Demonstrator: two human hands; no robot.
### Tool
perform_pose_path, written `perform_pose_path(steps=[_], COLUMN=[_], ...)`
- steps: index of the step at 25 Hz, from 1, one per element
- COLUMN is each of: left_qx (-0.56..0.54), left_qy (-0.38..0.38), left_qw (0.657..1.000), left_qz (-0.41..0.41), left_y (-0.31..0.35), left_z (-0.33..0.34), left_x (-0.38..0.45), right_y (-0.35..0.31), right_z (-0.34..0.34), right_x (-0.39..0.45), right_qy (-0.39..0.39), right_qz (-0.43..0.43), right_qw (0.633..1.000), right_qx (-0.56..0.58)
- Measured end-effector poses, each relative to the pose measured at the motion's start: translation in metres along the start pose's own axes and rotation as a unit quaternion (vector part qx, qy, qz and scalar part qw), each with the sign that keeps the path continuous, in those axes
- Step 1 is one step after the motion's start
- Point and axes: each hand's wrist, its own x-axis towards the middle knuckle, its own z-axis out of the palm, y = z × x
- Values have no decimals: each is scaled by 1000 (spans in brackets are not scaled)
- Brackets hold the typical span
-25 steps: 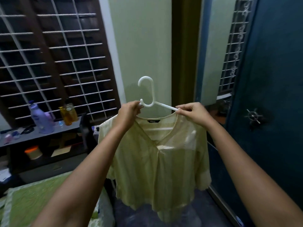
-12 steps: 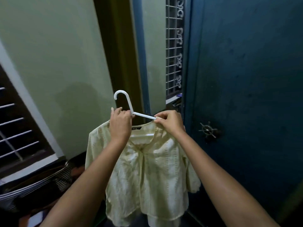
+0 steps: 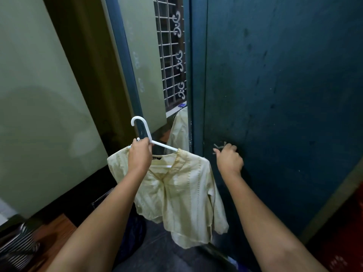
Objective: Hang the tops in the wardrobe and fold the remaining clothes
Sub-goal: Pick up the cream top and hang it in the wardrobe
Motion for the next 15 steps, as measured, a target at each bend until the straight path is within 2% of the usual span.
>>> perform_pose_path(steps=[6, 8, 12, 15], left_qx=[-5, -9, -15, -16], left_qy=[-32, -32, -29, -33], left_qw=[999, 999, 999, 999], left_qz=[-3, 2, 3, 12], left_y=[-7, -11, -21, -29], left_z=[15, 17, 17, 8], left_x=[12, 15, 20, 21], right_y=[-7, -6, -7, -13], right_z=[1, 4, 4, -6], right_x=[18, 16, -3, -18], right_qy=[-24, -10, 21, -2], right_qz=[13, 61, 153, 188], right_qw=[1000, 996, 958, 948], right_qx=[-5, 68, 241, 257])
